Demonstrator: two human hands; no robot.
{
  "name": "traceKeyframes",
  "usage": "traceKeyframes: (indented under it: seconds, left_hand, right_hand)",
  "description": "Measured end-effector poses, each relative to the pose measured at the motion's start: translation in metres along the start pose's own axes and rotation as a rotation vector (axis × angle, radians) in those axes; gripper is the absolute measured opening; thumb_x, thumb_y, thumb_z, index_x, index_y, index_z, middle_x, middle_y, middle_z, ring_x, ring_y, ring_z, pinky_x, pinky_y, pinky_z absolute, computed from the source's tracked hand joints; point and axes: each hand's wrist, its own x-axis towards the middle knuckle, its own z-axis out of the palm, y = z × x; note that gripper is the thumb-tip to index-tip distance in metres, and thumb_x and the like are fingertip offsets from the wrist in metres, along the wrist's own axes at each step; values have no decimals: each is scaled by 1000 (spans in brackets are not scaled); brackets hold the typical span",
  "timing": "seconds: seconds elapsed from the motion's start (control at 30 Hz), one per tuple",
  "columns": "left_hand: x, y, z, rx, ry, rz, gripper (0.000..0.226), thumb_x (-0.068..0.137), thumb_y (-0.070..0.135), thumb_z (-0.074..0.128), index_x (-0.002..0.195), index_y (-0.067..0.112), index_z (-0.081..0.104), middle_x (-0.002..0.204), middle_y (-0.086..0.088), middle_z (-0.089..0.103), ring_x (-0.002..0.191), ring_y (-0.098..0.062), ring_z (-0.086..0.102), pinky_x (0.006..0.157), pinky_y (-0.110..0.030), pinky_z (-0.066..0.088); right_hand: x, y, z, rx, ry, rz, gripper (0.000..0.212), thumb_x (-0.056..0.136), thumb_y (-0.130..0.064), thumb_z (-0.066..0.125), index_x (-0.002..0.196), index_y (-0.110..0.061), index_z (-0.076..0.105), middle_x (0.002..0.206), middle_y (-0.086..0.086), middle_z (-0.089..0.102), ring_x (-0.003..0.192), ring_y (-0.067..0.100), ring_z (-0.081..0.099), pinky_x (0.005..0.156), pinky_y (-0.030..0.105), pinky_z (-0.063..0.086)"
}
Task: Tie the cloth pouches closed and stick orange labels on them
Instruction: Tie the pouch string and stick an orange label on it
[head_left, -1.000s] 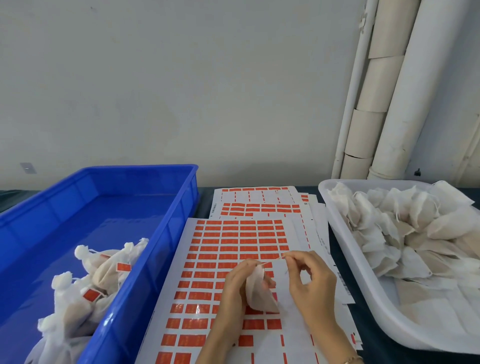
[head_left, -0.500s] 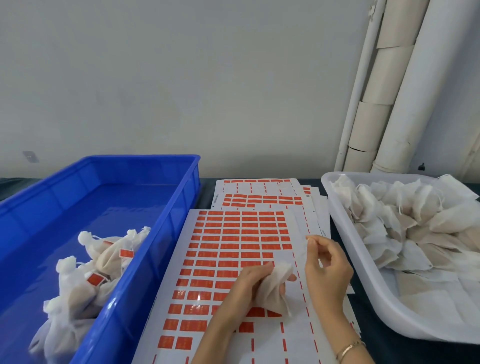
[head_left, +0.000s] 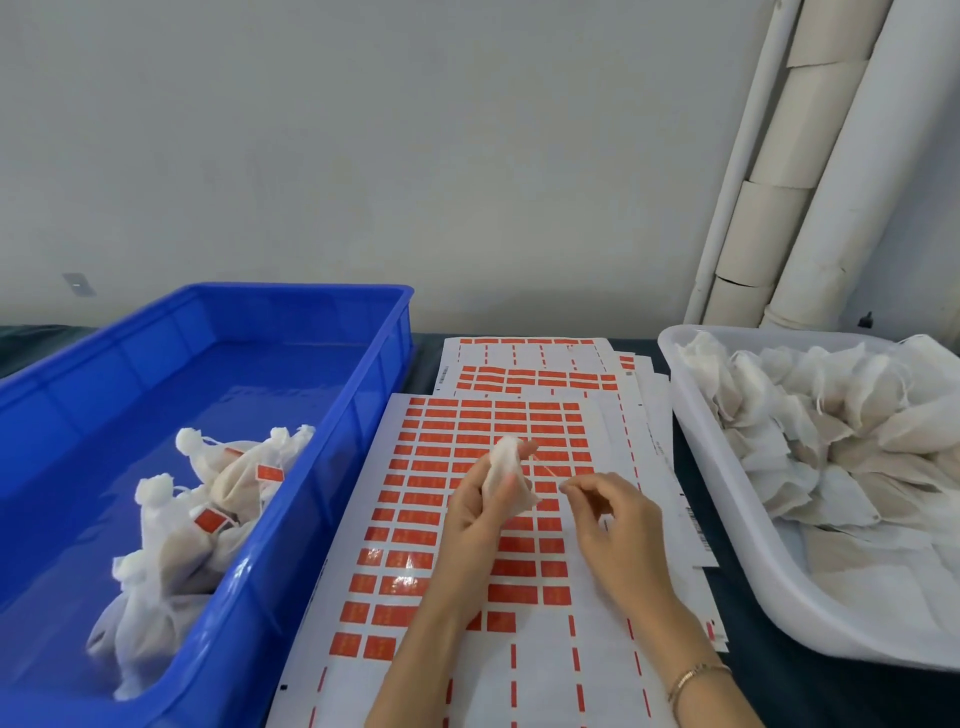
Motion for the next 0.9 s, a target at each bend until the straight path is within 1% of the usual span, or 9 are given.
traceKeyframes:
  seconds: [0.13,0.2,0.3,0.4,0.53,0.6,0.67,0.77,0.9]
  left_hand:
    - [-3,-7,6,302,130,115,34,90,25,62,111,49,50,104,35,59,106,10,55,74,-6,48]
    - [-3,-9,7,430,141,192,44,89,17,65,110,50,46,106,32,55,105,12,53,75,-3,46]
    - [-2,-11,8,507,175,285,39,86,12,68,107,41,53,103,21,59,100,6,57,78,-6,48]
    - [0,-11,8,453,213,297,29,89,13,64,104,38,59,98,19,63,97,2,60,76,-8,49]
    - [-4,-5,11,263,111,186,19,93,30,50,106,31,65,93,16,69,94,-7,65,75,-14,52]
    - [-5,-4,13,200,53,100,25,92,40,44,106,33,64,97,20,67,98,-4,63,76,-12,50]
    - [-7,-3,13,184,34,-19,25,89,50,40,101,45,61,95,31,63,97,7,60,72,-5,47]
    - [-8,-4,13,157,18,-72,18,94,45,41,100,43,57,88,41,59,91,18,56,65,-1,44]
    - [-7,-6,15,197,14,-27,17,98,33,43,100,36,60,90,31,64,91,12,59,69,-4,46]
  right_hand:
    - [-2,-5,-2,84,-128,-87,11,85,-25,68,86,-36,63,83,-27,64,87,-1,63,74,4,48]
    - [-2,-7,-2,163,-184,-78,14,86,-23,68,82,-36,66,79,-21,67,85,3,64,72,8,50]
    - [-3,-9,-1,247,-228,-60,11,86,-23,69,82,-33,69,82,-20,69,85,8,66,72,12,52]
    - [-3,-11,-1,318,-240,-67,8,84,-24,69,83,-31,71,81,-16,71,84,12,67,72,15,54]
    - [-2,-13,0,401,-174,9,4,86,-30,66,84,-28,69,82,-13,70,86,12,66,73,15,53]
    - [-1,-12,1,385,-111,72,4,88,-33,64,91,-30,65,90,-20,67,92,5,63,74,11,50]
    - [0,-11,3,402,-125,147,12,89,-31,63,100,-33,61,97,-27,63,97,-3,59,74,9,49]
    - [1,-10,3,470,-202,239,18,92,-22,59,100,-37,63,96,-34,64,98,-10,57,73,7,48]
    - [4,-9,-1,506,-217,258,25,89,-10,64,96,-34,68,92,-28,69,94,-6,63,68,7,49]
